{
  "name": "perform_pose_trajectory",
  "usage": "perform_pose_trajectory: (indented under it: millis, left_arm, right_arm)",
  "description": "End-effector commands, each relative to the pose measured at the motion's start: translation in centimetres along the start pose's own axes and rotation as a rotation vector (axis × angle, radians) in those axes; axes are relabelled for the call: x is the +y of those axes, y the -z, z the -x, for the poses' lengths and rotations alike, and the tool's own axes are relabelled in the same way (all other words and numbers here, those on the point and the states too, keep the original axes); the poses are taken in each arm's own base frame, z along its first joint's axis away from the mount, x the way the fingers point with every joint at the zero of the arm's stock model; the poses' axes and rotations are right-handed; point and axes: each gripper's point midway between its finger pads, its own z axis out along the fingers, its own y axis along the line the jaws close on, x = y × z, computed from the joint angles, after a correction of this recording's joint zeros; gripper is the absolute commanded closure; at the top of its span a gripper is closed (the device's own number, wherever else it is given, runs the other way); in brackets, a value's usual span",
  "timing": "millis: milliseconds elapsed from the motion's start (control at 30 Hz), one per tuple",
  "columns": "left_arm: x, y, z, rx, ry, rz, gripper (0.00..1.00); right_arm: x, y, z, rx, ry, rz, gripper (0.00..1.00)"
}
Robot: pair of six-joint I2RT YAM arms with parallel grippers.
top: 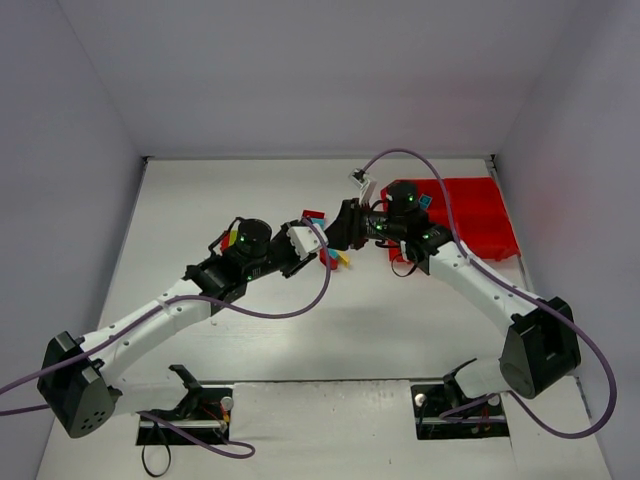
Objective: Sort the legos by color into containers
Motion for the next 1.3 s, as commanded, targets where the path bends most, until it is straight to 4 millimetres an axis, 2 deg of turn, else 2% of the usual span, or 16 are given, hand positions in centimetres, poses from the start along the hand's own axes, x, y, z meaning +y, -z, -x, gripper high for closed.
perform_pose_trajectory:
  millis: [0,33,133,267,300,367,400,600,700,833,900,1000,1033,1133,1200,1267]
  left_arm:
    - [1.1,0.1,3.1,-0.105,-0.013,0.032,0.77]
    - [1.1,0.0,3.0,-0.101,-0.014,0.03,0.85]
    - [1.1,-0.1,2.6,-0.082,-0.017,0.032,0.95]
    - [1.3,-0.1,2.5,-0.071,-0.016,0.036,0.96]
    - [1.3,-0.1,2.4,-0.067,-0.019,0.038,0.96]
    - [1.4,-0.1,2.3,-0.06,-0.022,0.045,0.96]
    - [1.5,-0.2,2.1,-0.054,-0.023,0.048,0.96]
    - [1.4,-0.2,2.3,-0.056,-0.017,0.043,0.96]
    - [1.6,-0.2,2.4,-0.059,-0.004,0.057,0.96]
    - [1.9,-0.4,2.5,-0.054,0.03,0.072,0.96]
    - [2.1,-0.5,2.6,-0.048,0.057,0.08,0.96]
    - [2.4,-0.8,2.7,-0.036,0.1,0.094,0.96]
    - [2.4,-0.9,2.8,-0.032,0.11,0.094,0.96]
    - [2.5,-1.1,3.1,-0.037,0.131,0.096,0.96]
    - [2.3,-1.1,3.1,-0.038,0.133,0.084,0.96]
    - [2.3,-1.0,3.1,-0.039,0.128,0.084,0.96]
  right_arm:
    - [2.5,0.7,1.7,-0.055,0.078,0.075,1.0]
    - [2.3,0.6,1.7,-0.054,0.077,0.073,1.0]
    - [1.8,0.8,2.0,-0.064,0.067,0.057,1.0]
    - [-0.2,1.9,2.7,-0.084,0.015,0.024,1.0]
    - [-1.2,2.9,3.4,-0.107,-0.005,0.004,1.0]
    - [-1.9,3.9,3.8,-0.119,-0.024,-0.004,1.0]
    - [-2.9,4.8,4.5,-0.143,-0.033,-0.028,1.0]
    - [-5.8,8.6,6.8,-0.219,-0.052,-0.117,1.0]
    - [-8.5,11.5,8.5,-0.29,-0.057,-0.248,1.0]
    - [-13.1,15.9,9.8,-0.367,-0.056,-0.518,1.0]
    - [-16.1,19.4,10.3,-0.426,-0.064,-0.714,1.0]
    - [-19.1,23.6,9.5,-0.461,-0.112,-0.939,1.0]
    - [-20.6,25.9,9.3,-0.496,-0.128,-1.073,1.0]
    - [-23.4,30.4,8.0,-0.542,-0.207,-1.272,1.0]
    - [-25.0,32.1,7.6,-0.557,-0.254,-1.321,1.0]
    - [-26.5,32.9,7.7,-0.552,-0.278,-1.365,1.0]
